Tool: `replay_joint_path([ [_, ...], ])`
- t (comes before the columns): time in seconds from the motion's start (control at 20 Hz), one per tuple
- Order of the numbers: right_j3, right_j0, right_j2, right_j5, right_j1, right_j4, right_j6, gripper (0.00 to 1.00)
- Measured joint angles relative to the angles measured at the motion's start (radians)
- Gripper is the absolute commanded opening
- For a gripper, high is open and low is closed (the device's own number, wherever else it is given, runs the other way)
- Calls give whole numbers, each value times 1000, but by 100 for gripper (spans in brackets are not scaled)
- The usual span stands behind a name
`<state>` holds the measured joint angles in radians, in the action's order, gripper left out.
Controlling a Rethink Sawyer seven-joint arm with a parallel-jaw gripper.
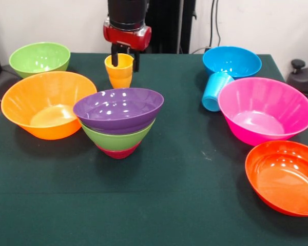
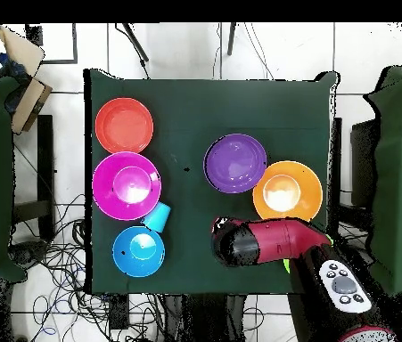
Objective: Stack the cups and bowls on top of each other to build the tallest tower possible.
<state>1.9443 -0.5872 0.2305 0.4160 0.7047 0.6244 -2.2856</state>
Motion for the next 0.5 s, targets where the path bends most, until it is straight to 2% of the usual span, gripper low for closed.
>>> replay_joint_path([
  [0.25, 0, 27, -26, -48, -13, 0, 0, 100],
  [0.5, 0, 37, -39, -55, -36, 0, 0, 100],
])
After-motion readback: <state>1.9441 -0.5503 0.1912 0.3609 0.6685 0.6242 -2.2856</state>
